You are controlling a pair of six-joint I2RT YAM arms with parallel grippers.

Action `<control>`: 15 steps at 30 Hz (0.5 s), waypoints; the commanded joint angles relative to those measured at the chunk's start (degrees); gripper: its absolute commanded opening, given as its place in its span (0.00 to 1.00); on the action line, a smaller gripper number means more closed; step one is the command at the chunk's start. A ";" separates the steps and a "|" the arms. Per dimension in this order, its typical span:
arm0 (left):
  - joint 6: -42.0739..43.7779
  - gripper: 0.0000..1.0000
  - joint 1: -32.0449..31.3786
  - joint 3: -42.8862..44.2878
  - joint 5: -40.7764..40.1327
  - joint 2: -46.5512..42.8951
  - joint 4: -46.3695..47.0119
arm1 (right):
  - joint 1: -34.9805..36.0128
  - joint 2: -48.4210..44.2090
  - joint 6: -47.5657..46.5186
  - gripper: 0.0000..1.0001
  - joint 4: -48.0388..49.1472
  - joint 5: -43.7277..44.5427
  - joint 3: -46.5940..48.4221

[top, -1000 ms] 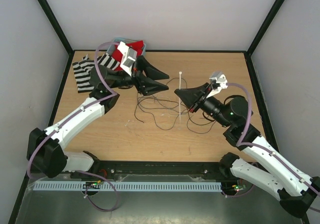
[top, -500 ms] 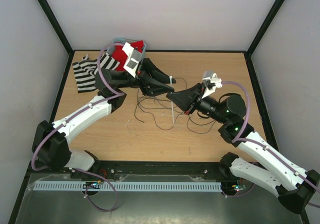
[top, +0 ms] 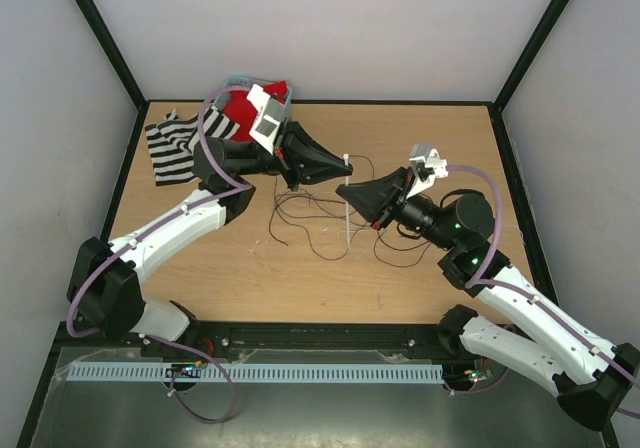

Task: Zip-tie the wires
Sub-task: Pick up the ribbon at the center of the board.

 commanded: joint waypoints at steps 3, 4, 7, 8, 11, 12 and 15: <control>-0.43 0.00 0.63 2.61 -2.14 1.59 2.24 | 0.29 -1.29 -2.75 0.19 -1.66 3.97 0.06; -0.69 0.00 1.33 3.04 -2.45 2.20 1.55 | 0.28 -1.73 -3.73 0.29 -2.72 5.09 0.10; 1.89 0.00 4.12 5.38 -3.44 4.75 -5.98 | 0.28 -3.44 -8.84 0.49 -8.12 11.06 0.43; 4.42 0.00 5.02 6.19 -3.89 5.60 -9.71 | 0.28 -3.93 -10.68 0.52 -10.52 13.98 0.79; 11.20 0.00 7.56 7.68 -6.98 8.96 -17.76 | 0.28 -4.55 -15.60 0.61 -18.87 24.02 1.70; 11.86 0.00 8.42 8.24 -7.43 10.80 -17.98 | 0.28 -4.31 -16.96 0.65 -21.03 26.37 1.60; 12.63 0.00 11.21 11.84 -8.07 17.42 -17.98 | 0.28 -3.37 -18.61 0.81 -25.52 29.18 1.16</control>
